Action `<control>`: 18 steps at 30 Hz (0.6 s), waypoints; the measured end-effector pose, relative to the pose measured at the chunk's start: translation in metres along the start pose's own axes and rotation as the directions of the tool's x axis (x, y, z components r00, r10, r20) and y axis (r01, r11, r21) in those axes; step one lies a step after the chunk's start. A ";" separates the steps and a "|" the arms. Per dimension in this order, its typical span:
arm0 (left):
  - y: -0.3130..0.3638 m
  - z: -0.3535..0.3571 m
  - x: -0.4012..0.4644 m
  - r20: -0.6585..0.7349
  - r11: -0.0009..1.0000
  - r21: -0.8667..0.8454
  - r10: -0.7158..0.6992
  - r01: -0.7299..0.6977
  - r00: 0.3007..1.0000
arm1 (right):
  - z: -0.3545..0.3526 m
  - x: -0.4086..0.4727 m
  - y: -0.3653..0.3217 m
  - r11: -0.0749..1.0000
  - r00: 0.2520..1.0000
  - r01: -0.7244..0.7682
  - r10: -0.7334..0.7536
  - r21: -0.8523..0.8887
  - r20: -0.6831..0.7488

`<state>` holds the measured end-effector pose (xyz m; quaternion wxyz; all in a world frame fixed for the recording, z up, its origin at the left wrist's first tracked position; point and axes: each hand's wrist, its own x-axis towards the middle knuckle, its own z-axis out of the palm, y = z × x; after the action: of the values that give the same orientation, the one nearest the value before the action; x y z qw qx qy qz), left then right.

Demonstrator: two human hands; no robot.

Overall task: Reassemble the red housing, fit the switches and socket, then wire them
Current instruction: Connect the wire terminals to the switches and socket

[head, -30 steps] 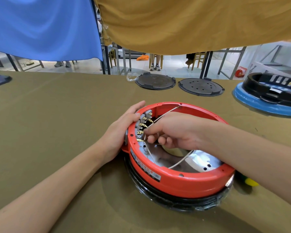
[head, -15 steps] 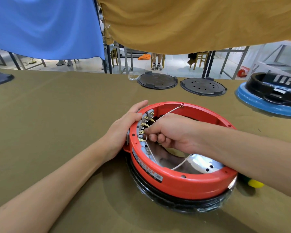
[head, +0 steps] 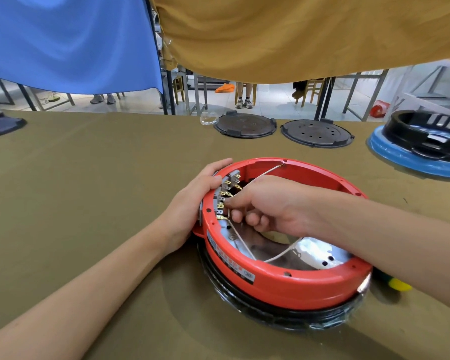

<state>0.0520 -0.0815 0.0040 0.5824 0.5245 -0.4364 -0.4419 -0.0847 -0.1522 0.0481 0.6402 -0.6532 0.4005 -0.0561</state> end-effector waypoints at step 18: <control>0.004 -0.002 0.002 0.016 0.999 0.022 -0.044 0.043 0.999 | -0.003 0.013 -0.001 0.975 0.996 -0.017 0.035 0.220 -0.079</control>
<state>0.0543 -0.0829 0.0075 0.5633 0.5367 -0.4343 -0.4539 -0.0772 -0.1618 0.0441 0.6918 -0.5705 0.4264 -0.1186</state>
